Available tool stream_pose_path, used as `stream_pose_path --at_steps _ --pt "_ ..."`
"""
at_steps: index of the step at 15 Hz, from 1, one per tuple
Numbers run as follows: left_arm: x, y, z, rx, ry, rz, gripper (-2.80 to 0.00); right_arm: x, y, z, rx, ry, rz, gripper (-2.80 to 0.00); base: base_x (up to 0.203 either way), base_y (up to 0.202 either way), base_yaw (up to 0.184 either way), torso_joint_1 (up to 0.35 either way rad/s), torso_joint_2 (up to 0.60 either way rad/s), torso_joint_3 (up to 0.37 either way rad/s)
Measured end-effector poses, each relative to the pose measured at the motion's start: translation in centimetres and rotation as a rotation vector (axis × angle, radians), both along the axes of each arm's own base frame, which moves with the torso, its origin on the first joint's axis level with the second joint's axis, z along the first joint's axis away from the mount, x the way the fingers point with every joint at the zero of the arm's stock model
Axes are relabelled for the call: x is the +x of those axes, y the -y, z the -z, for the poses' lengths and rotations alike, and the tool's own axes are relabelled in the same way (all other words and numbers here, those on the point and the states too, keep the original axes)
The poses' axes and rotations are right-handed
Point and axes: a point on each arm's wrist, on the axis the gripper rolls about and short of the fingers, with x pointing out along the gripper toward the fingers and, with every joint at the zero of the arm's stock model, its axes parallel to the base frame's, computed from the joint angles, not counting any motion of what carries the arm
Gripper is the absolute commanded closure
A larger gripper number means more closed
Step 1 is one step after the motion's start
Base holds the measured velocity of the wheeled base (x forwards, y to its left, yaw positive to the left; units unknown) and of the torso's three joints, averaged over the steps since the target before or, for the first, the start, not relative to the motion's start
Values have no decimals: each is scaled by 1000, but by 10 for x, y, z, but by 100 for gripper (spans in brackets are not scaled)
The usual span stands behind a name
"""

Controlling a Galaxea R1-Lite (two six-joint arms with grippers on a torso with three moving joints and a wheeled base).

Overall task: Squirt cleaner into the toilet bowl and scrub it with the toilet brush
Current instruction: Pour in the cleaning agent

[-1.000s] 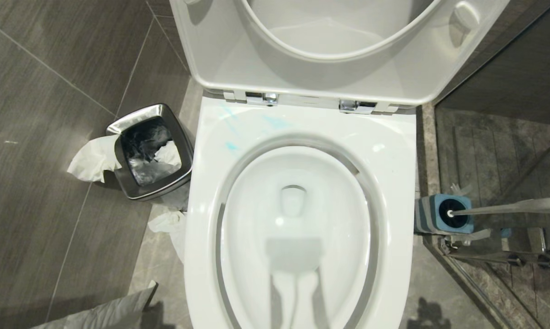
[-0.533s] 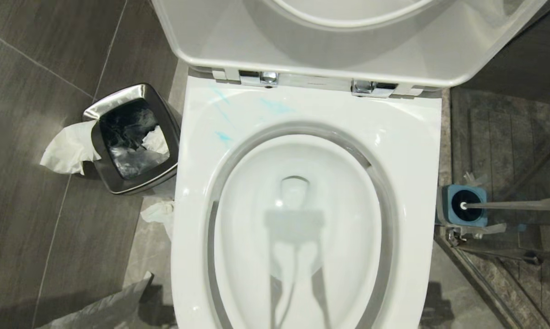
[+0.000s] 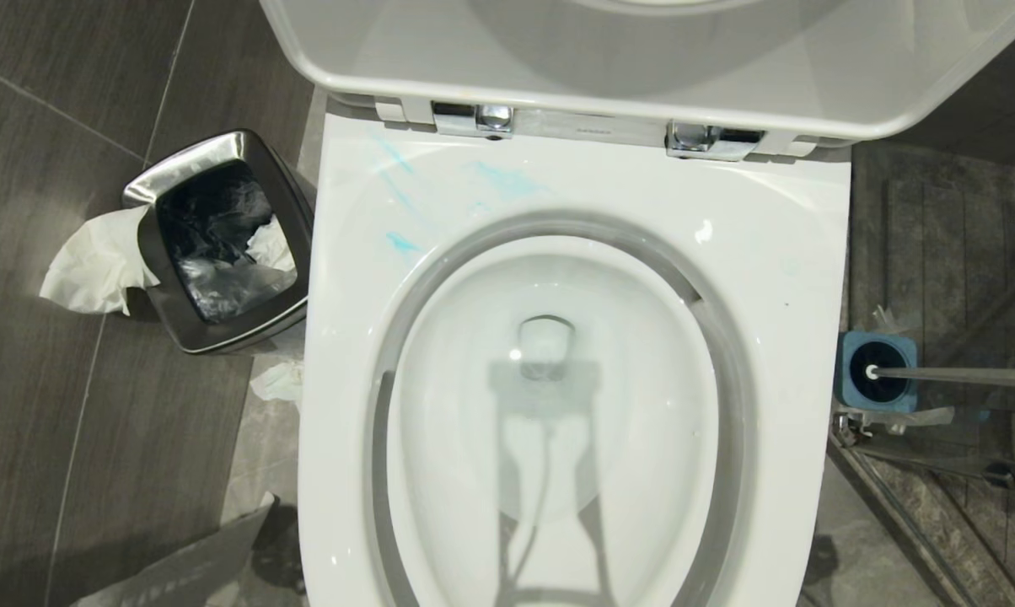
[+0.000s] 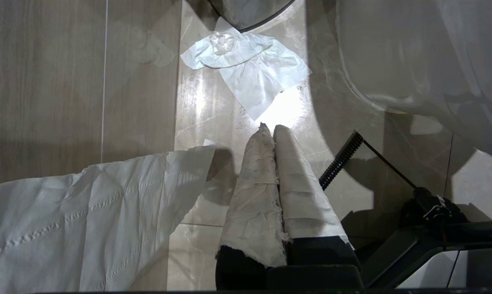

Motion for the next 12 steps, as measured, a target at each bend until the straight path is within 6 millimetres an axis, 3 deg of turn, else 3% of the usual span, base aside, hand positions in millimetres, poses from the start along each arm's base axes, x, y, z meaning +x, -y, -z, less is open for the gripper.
stream_pose_path --at_steps 5,7,10,12 --pt "0 0 0 -16 0 -6 0 -12 0 -23 3 -154 10 0 0 0 0 0 0 0" --pt "0 0 0 -19 0 -6 0 -5 0 -40 14 -245 13 0 0 0 0 0 0 0" --pt "0 0 0 -21 0 -6 0 30 0 -71 48 -367 24 0 0 0 0 0 0 0" --pt "0 0 0 -21 1 -7 0 67 0 -85 57 -445 30 0 0 0 0 0 0 0"
